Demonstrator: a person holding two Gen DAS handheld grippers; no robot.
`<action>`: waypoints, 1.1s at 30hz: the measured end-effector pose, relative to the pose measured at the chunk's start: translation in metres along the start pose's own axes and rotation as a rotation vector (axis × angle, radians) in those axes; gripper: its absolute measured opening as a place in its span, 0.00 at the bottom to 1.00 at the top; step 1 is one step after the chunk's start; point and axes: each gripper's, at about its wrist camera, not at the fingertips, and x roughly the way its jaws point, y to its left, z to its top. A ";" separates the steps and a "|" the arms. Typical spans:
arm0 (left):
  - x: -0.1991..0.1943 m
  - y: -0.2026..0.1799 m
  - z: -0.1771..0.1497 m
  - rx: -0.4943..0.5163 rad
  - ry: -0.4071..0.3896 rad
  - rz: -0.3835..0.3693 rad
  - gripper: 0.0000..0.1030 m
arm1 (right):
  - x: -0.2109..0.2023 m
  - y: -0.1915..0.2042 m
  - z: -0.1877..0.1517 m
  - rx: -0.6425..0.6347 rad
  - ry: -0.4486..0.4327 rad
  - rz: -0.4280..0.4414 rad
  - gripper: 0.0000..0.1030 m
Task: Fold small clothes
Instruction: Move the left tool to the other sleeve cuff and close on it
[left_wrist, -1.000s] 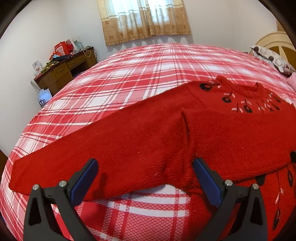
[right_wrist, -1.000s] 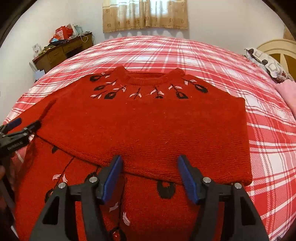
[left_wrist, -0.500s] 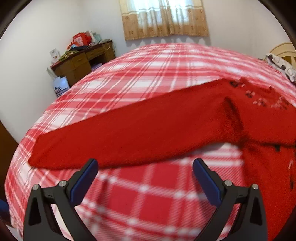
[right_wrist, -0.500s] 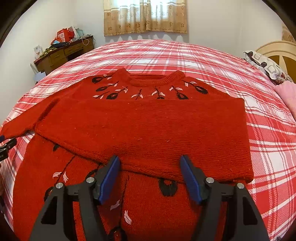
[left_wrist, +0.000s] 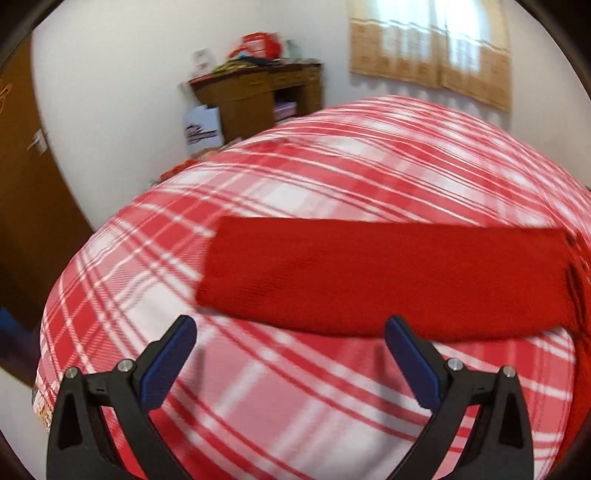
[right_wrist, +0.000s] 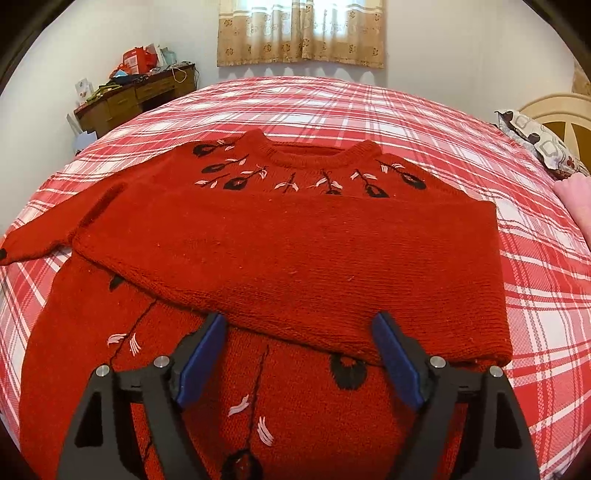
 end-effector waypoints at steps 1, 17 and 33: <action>0.005 0.008 0.003 -0.025 0.008 0.003 1.00 | 0.000 0.000 0.000 0.000 0.000 0.000 0.80; 0.043 0.058 0.031 -0.237 0.080 -0.101 0.71 | 0.000 0.001 0.000 -0.003 -0.002 -0.005 0.81; 0.033 0.040 0.037 -0.142 0.064 -0.193 0.14 | -0.002 0.001 0.000 -0.004 -0.002 -0.006 0.81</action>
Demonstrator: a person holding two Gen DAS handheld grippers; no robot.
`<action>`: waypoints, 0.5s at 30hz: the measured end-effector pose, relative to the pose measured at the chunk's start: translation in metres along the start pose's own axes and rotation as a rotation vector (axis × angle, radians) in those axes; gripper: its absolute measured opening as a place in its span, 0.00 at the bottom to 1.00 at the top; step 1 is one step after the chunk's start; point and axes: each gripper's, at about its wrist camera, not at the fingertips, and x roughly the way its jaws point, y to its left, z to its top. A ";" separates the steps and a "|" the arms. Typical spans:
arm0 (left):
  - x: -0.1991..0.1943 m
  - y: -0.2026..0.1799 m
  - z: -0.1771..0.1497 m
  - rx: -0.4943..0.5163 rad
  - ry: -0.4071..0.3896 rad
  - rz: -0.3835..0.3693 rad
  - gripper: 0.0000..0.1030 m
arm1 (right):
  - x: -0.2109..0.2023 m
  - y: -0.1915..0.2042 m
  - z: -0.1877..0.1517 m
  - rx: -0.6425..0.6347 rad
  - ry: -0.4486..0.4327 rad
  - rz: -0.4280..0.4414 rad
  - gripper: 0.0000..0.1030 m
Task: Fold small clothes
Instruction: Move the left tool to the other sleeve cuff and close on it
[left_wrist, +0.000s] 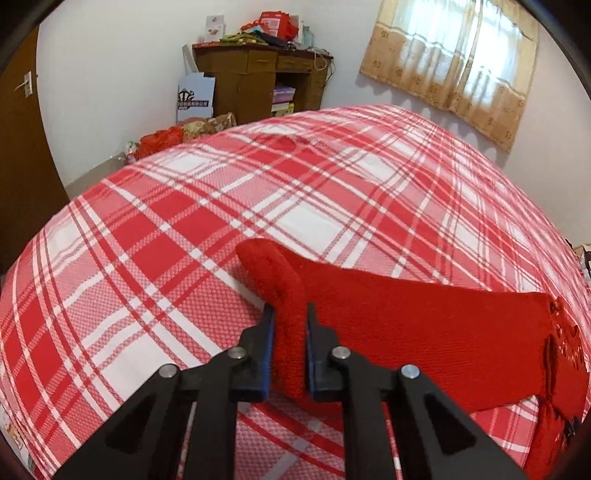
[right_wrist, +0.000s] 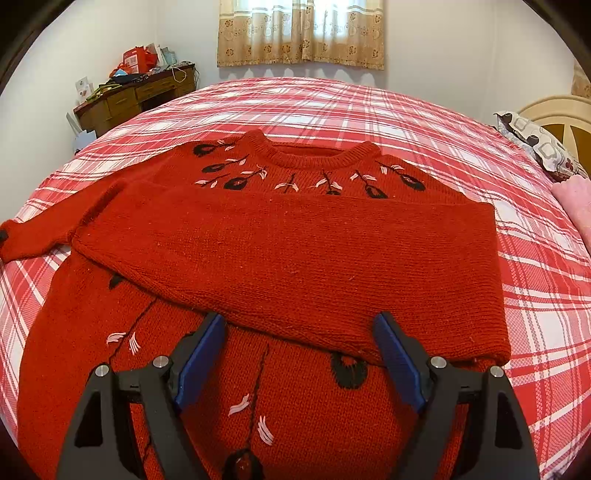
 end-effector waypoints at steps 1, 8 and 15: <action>-0.004 -0.001 0.001 0.003 -0.005 -0.008 0.14 | -0.001 0.000 0.000 0.002 0.000 0.005 0.81; -0.034 -0.022 0.012 0.048 -0.035 -0.071 0.13 | -0.031 -0.021 0.008 0.096 -0.018 0.092 0.81; -0.076 -0.058 0.023 0.094 -0.087 -0.182 0.13 | -0.072 -0.028 0.000 0.064 -0.027 0.099 0.81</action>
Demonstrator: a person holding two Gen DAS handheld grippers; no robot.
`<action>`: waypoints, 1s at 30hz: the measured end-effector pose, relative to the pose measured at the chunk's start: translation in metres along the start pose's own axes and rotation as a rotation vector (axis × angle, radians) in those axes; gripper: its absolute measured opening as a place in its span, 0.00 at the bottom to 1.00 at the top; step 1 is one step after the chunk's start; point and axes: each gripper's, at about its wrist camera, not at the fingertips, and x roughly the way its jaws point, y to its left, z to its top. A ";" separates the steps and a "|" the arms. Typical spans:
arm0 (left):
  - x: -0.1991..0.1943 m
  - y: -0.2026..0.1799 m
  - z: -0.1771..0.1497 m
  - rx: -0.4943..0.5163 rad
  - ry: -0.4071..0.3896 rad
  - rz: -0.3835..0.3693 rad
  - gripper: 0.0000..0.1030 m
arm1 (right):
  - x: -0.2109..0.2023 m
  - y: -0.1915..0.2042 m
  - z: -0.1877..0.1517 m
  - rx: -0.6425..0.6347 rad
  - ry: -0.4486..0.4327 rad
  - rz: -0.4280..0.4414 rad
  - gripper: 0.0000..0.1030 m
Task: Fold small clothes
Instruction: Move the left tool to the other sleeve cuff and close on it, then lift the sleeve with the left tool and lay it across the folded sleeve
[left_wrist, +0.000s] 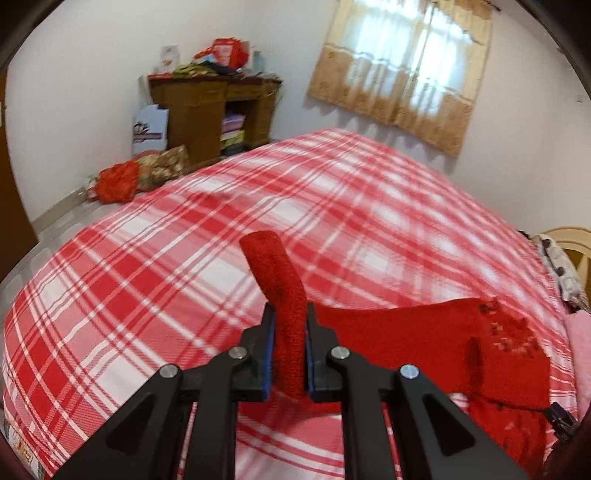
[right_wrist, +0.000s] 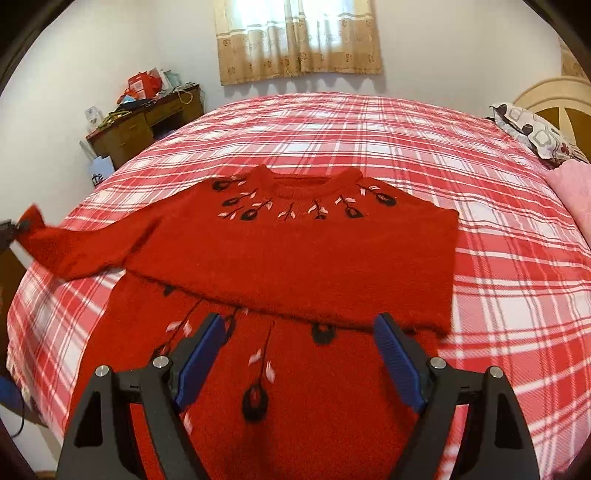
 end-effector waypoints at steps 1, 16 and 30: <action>-0.004 -0.006 0.002 0.007 -0.007 -0.009 0.13 | -0.004 0.000 -0.003 -0.001 0.005 0.005 0.81; -0.043 -0.103 0.025 0.105 -0.069 -0.180 0.13 | -0.058 -0.026 -0.055 0.033 -0.005 -0.003 0.81; -0.060 -0.172 0.037 0.179 -0.113 -0.252 0.13 | -0.059 -0.047 -0.085 0.123 -0.015 0.036 0.81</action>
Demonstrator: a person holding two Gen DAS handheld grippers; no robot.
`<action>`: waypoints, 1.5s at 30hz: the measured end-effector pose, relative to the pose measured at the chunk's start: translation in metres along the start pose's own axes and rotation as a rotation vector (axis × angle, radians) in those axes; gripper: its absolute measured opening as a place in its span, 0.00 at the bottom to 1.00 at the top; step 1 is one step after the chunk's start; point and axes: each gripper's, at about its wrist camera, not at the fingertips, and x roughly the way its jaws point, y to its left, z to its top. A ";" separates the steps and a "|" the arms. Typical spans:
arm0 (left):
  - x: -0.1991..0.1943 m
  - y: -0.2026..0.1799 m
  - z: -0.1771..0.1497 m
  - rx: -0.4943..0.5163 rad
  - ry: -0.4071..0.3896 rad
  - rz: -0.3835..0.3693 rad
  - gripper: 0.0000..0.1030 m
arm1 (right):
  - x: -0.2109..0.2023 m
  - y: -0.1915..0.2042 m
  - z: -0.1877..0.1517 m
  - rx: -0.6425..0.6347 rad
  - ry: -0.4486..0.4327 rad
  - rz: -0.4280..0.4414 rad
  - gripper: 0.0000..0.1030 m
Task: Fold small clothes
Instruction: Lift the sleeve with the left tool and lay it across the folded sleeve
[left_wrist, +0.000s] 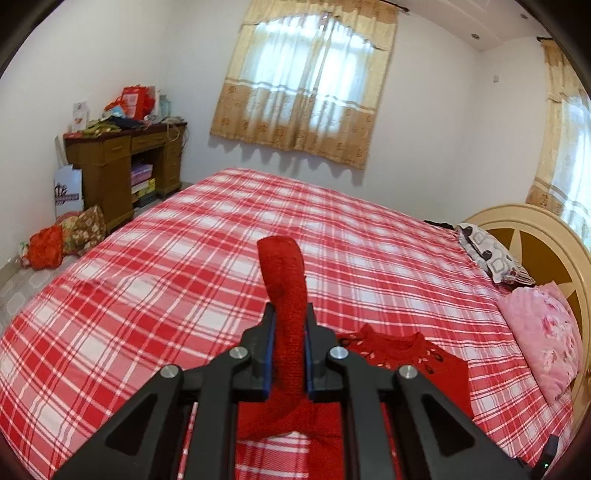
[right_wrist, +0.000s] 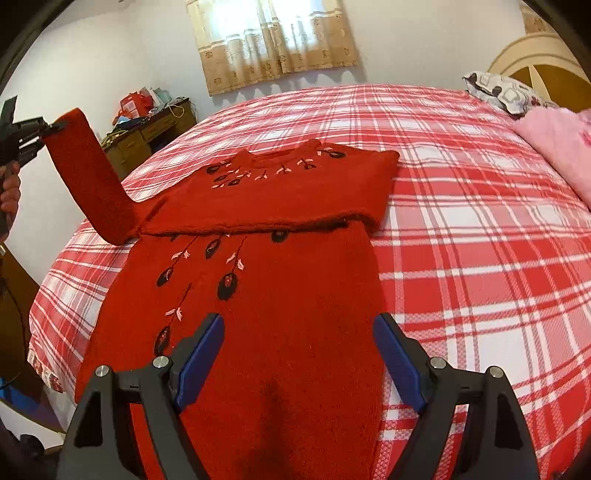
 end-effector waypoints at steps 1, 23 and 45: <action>0.000 -0.006 0.002 0.009 -0.007 -0.002 0.12 | 0.000 -0.001 -0.001 0.004 0.000 0.003 0.81; 0.019 -0.098 0.024 0.034 -0.012 -0.110 0.13 | -0.004 -0.013 -0.007 0.049 -0.033 0.016 0.81; 0.109 -0.254 -0.083 0.262 0.138 -0.132 0.20 | 0.013 -0.015 -0.018 0.054 -0.004 0.021 0.81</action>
